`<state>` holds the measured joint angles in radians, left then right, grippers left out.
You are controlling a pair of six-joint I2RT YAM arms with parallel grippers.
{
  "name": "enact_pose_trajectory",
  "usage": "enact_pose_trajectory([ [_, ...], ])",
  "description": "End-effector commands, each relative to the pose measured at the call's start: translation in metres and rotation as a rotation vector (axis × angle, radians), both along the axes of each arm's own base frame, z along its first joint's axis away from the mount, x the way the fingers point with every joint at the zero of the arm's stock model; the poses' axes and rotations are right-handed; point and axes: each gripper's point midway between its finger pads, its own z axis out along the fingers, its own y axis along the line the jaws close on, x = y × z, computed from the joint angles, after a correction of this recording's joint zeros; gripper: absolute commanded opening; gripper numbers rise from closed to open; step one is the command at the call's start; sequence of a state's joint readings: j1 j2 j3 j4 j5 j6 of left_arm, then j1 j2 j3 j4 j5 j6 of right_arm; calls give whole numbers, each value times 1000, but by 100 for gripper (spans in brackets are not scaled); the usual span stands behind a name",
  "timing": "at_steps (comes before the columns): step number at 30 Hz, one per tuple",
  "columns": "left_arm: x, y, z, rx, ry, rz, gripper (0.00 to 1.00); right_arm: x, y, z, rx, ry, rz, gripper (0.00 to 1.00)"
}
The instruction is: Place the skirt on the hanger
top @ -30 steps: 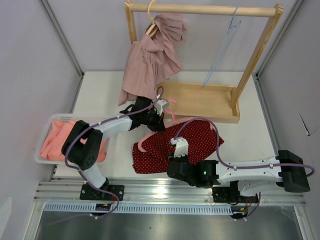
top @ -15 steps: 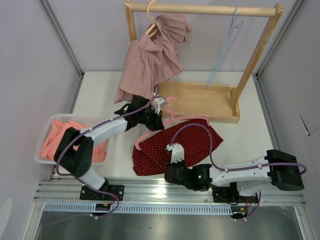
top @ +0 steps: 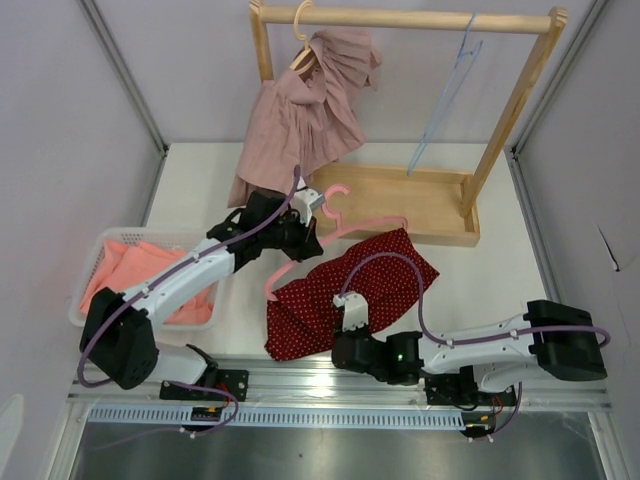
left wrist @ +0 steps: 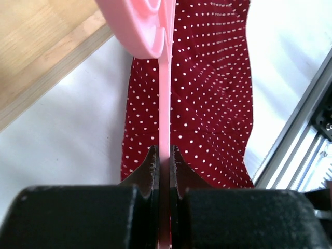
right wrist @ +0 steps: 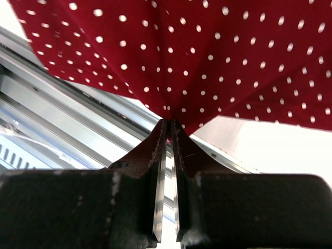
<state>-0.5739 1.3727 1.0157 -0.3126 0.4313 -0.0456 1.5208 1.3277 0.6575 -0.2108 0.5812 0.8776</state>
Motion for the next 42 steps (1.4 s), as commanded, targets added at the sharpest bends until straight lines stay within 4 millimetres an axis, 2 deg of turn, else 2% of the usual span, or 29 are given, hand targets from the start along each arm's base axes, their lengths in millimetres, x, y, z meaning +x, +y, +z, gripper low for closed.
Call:
enact_pose_trajectory([
  [1, 5, -7, 71, -105, -154, 22, 0, -9, -3, 6, 58, 13, 5, 12],
  [2, -2, -9, 82, -113, -178, 10, 0, -8, -5, 6, 56, 9, 0, 12],
  [3, 0, -8, 95, -115, -213, 30, 0, -5, -7, 7, 54, 0, -13, 12],
  [6, -6, -5, 114, -111, -264, 49, 0, -3, -15, 10, 41, -14, -21, 12],
  [7, -7, -5, 126, -123, -280, 54, 0, -3, -15, 11, 46, -12, -20, 12],
  [11, -19, -12, 158, -161, -347, 39, 0, -7, -3, 27, 109, -27, 31, 13],
  [14, -28, -15, 171, -150, -392, 16, 0, -3, -2, 34, 113, -42, 14, 13],
  [16, -29, -12, 165, -108, -383, 23, 0, 0, -4, 38, 111, -49, 6, 14],
  [19, -31, -9, 175, -101, -392, 28, 0, 7, -12, 52, 128, -62, -13, 18],
  [21, -35, -5, 174, -72, -372, 32, 0, 12, -15, 80, 192, -78, -33, 20],
  [22, -35, -3, 176, -62, -365, 37, 0, 18, -24, 85, 182, -84, -57, 21],
  [23, -35, 0, 174, -46, -358, 48, 0, 22, -26, 103, 218, -91, -76, 21],
  [24, -38, 5, 174, -28, -344, 54, 0, 27, -37, 110, 200, -107, -103, 21],
  [25, -39, 7, 173, -20, -338, 60, 0, 34, -47, 128, 239, -122, -136, 22],
  [30, -50, 17, 179, -8, -301, 81, 0, 64, -89, 196, 327, -181, -283, 25],
  [33, -56, 21, 188, -9, -311, 86, 0, 81, -111, 224, 341, -228, -350, 26],
  [35, -59, 21, 192, -13, -316, 83, 0, 95, -127, 233, 316, -257, -405, 29],
  [37, -62, 21, 193, -12, -310, 81, 0, 101, -130, 244, 327, -259, -404, 30],
  [41, -65, 24, 214, -19, -320, 107, 0, 122, -148, 265, 359, -286, -443, 32],
  [42, -66, 24, 213, -10, -310, 107, 0, 126, -149, 269, 362, -285, -444, 32],
])
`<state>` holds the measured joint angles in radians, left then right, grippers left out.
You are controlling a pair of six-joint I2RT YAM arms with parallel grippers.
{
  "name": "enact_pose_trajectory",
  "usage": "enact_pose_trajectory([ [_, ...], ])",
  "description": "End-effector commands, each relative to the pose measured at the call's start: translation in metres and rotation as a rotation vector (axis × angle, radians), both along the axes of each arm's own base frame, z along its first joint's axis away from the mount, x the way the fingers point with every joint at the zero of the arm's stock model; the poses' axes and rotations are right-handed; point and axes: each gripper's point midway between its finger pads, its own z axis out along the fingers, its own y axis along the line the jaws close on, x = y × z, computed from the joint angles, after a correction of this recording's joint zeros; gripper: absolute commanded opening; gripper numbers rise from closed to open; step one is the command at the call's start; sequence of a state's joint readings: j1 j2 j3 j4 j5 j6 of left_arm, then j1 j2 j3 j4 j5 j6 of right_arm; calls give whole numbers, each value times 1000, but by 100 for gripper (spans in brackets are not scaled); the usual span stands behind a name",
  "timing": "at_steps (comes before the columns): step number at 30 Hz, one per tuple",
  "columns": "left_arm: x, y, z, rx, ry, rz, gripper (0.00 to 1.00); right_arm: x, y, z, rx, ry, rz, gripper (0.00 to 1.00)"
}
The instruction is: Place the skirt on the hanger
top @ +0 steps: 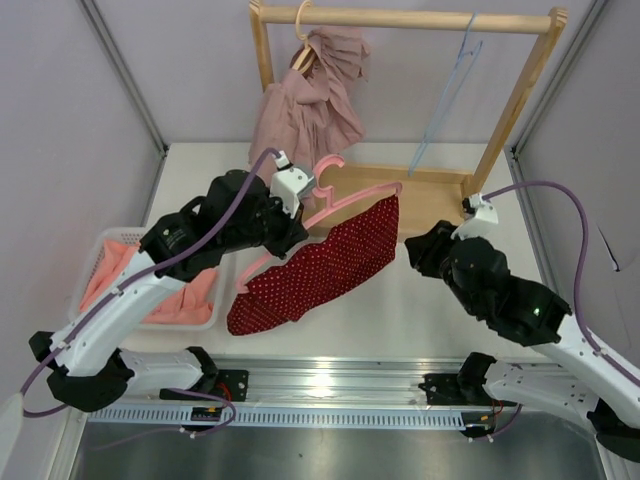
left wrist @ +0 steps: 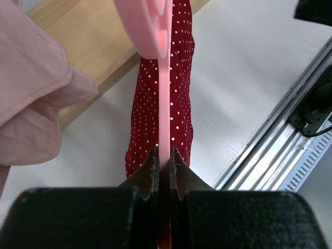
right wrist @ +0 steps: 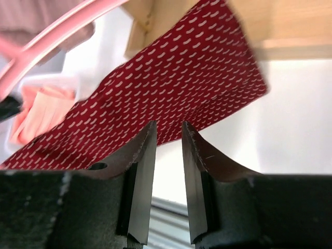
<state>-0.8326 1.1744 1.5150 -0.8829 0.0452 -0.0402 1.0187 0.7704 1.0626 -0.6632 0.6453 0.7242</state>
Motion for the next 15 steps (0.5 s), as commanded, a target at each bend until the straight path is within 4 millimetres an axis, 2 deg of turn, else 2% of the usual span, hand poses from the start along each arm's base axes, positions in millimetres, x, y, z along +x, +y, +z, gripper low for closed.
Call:
enact_pose_trajectory([
  [1, 4, 5, 49, -75, -79, 77, 0, 7, -4, 29, 13, -29, 51, 32],
  [2, 5, 5, 51, -67, -81, 89, 0, 10, -4, 32, 16, -29, 51, 31],
  [3, 6, 7, 63, -83, -98, 106, 0, 16, -8, 34, 13, -29, 33, 31],
  [5, 12, 8, 58, -30, -96, 144, 0, 18, -6, 46, 38, -38, 55, 31],
  [6, 12, 8, 73, -51, -116, 155, 0, 23, -9, 47, 34, -37, 44, 31],
  [8, 17, 3, 68, -13, -106, 170, 0, 23, -8, 56, 46, -46, 58, 31],
  [9, 16, 0, 81, -39, -125, 170, 0, 27, -9, 55, 41, -43, 51, 31],
  [10, 22, -4, 77, -16, -122, 185, 0, 28, -9, 57, 42, -43, 53, 31],
  [13, 29, -6, 93, -17, -139, 221, 0, 30, -7, 63, 58, -49, 70, 31],
  [14, 37, -11, 87, 11, -137, 243, 0, 30, -7, 65, 62, -51, 70, 31],
  [15, 38, -13, 95, -2, -150, 244, 0, 30, -7, 67, 67, -55, 76, 31],
])
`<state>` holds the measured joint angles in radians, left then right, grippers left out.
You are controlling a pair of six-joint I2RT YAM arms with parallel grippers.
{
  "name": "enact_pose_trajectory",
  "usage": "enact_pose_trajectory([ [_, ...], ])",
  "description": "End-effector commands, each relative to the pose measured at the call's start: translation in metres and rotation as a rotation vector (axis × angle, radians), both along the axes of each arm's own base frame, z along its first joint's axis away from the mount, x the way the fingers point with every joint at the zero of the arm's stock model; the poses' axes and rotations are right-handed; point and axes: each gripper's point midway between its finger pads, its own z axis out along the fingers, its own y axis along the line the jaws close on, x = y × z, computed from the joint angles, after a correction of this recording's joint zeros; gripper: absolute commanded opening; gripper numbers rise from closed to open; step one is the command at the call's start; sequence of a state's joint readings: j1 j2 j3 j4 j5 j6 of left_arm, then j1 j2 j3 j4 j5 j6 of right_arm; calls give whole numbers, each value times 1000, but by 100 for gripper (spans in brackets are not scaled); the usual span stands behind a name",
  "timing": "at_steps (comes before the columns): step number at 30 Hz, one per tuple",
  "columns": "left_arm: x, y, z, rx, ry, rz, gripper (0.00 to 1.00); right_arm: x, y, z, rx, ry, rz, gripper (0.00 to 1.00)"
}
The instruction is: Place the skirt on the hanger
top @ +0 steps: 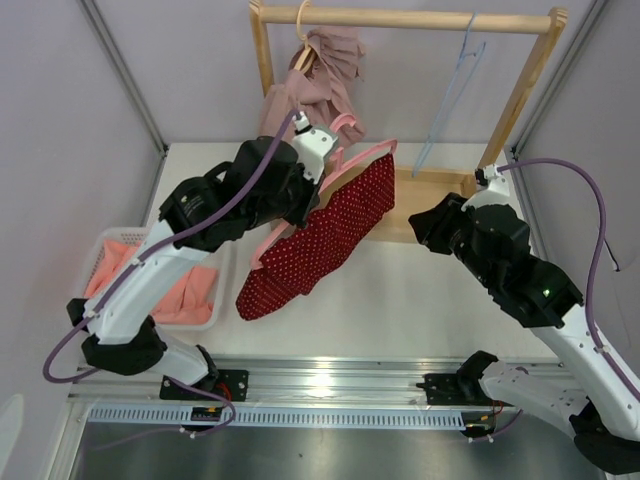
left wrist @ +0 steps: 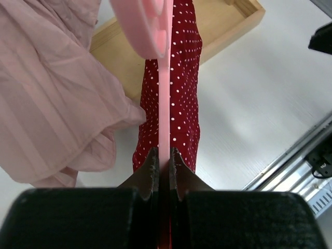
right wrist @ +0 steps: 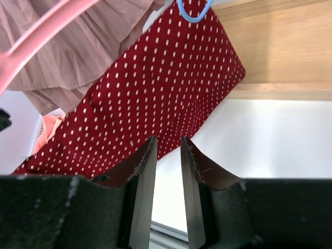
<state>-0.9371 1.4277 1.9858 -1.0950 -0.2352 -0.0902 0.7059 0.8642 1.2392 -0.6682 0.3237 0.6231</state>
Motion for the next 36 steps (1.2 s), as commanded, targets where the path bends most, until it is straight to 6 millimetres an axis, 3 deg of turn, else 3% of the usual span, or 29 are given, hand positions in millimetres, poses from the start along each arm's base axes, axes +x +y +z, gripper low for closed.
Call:
enact_pose_trajectory([
  [1, 14, -3, 39, -76, -86, 80, 0, -2, 4, 24, 32, -49, 52, 31],
  [2, 19, -7, 38, -74, -82, 91, 0, -3, 4, 25, 33, -50, 55, 30],
  [3, 21, -8, 53, -109, -107, 100, 0, -3, 3, 27, 39, -54, 53, 30],
  [8, 39, -28, 61, -128, -131, 116, 0, -7, 2, 29, 51, -58, 60, 29],
  [16, 86, -55, 85, -227, -218, 154, 0, -15, -4, 27, 49, -55, 65, 27],
  [23, 122, -60, 112, -304, -338, 189, 0, -23, -11, 28, 54, -72, 68, 27],
  [30, 146, -58, 147, -390, -472, 239, 0, -32, -23, 28, 52, -95, 51, 27],
  [36, 167, -59, 157, -403, -545, 242, 0, -34, -25, 27, 46, -99, 52, 27],
])
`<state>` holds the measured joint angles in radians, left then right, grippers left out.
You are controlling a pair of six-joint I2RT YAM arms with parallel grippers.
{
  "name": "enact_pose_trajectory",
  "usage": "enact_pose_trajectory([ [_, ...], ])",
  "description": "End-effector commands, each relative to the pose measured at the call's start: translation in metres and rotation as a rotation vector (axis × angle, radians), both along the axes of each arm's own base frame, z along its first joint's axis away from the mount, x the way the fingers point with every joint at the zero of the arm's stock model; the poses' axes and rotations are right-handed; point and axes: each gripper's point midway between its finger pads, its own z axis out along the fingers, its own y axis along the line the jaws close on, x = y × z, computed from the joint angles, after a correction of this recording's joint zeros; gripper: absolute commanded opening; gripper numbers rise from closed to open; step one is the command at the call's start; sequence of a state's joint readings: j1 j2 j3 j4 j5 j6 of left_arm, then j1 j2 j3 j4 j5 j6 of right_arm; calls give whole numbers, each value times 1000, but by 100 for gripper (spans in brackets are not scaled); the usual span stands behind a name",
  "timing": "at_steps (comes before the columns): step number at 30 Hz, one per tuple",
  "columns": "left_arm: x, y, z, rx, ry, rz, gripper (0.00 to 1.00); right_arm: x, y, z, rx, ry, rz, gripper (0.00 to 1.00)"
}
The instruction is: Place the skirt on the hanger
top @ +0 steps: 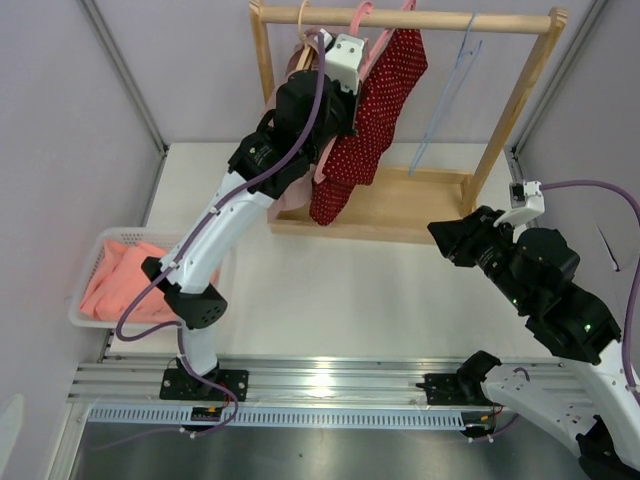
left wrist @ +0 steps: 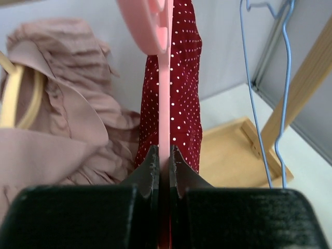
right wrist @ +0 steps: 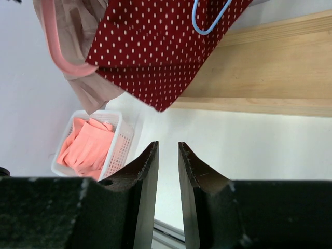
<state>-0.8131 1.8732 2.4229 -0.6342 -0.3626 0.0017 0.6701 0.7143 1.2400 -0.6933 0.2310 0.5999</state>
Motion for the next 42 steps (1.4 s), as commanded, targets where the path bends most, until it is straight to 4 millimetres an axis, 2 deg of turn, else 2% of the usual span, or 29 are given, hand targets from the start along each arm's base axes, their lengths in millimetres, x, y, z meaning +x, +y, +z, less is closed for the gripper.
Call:
enact_pose_trajectory([
  [1, 10, 10, 68, -142, -194, 23, 0, 1, -4, -3, -30, -8, -9, 27],
  [9, 35, 14, 80, -200, -249, 27, 0, 0, -5, -3, -35, -20, -6, 27],
  [10, 42, 14, 73, -200, -235, 29, 0, 1, -4, -4, -39, -17, -4, 27],
  [12, 45, 16, 77, -219, -249, 23, 0, 1, -4, -4, -40, -18, -6, 27],
  [19, 65, 12, 63, -247, -220, 10, 0, 3, -6, -7, -52, -16, -13, 27],
  [23, 75, 11, 49, -238, -190, 12, 0, 3, -4, -7, -54, -16, -10, 28],
  [37, 93, 13, 26, -264, -116, 24, 0, 2, -6, -8, -58, -16, -12, 27],
  [42, 96, 8, 16, -264, -90, 11, 0, 3, -7, -9, -59, -13, -15, 27],
])
